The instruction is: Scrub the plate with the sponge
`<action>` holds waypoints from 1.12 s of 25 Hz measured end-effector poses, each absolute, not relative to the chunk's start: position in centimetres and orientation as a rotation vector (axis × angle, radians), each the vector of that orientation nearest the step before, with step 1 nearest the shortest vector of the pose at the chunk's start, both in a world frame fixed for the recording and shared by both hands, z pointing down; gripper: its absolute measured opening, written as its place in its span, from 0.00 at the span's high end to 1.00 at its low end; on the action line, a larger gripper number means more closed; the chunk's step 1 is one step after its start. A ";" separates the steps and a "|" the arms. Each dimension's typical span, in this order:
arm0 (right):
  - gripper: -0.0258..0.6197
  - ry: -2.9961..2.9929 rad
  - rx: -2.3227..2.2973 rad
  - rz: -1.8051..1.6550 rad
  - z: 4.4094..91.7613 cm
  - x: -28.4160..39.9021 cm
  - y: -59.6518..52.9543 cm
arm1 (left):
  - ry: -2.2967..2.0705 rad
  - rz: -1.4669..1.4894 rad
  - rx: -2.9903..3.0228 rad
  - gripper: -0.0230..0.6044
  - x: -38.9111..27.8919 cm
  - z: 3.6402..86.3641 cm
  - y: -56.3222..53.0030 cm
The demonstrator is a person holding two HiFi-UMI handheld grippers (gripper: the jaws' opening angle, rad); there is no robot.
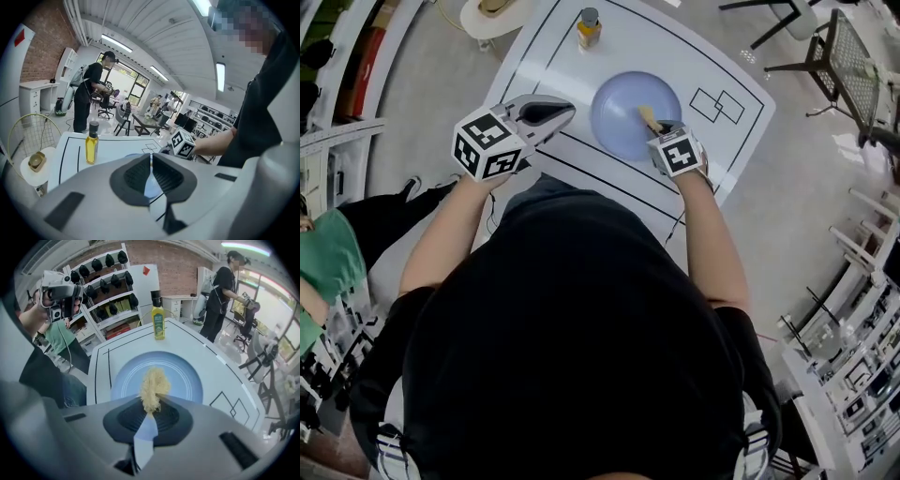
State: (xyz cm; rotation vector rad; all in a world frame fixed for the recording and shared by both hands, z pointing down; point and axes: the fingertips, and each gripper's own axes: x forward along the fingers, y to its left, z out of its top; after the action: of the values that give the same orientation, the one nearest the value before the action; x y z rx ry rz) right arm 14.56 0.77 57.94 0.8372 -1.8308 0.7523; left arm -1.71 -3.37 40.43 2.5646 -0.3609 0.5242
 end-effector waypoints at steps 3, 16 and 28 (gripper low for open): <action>0.91 -1.829 0.879 0.740 57.0 15.9 1.1 | -0.345 0.517 2.573 0.93 -1.0 39.9 -3.1; 0.91 -1.889 1.240 0.704 49.8 21.9 0.5 | -0.266 0.517 2.654 0.93 2.6 36.9 -3.3; 0.91 -1.880 1.513 0.627 43.2 27.0 2.2 | -0.241 0.490 2.718 0.93 4.7 34.1 -3.5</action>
State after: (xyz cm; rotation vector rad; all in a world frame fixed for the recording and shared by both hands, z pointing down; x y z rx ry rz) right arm 26.97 2.25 43.20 1.5126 -1.8802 0.6268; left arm 4.70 -3.47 34.14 2.7177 -0.2406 0.4902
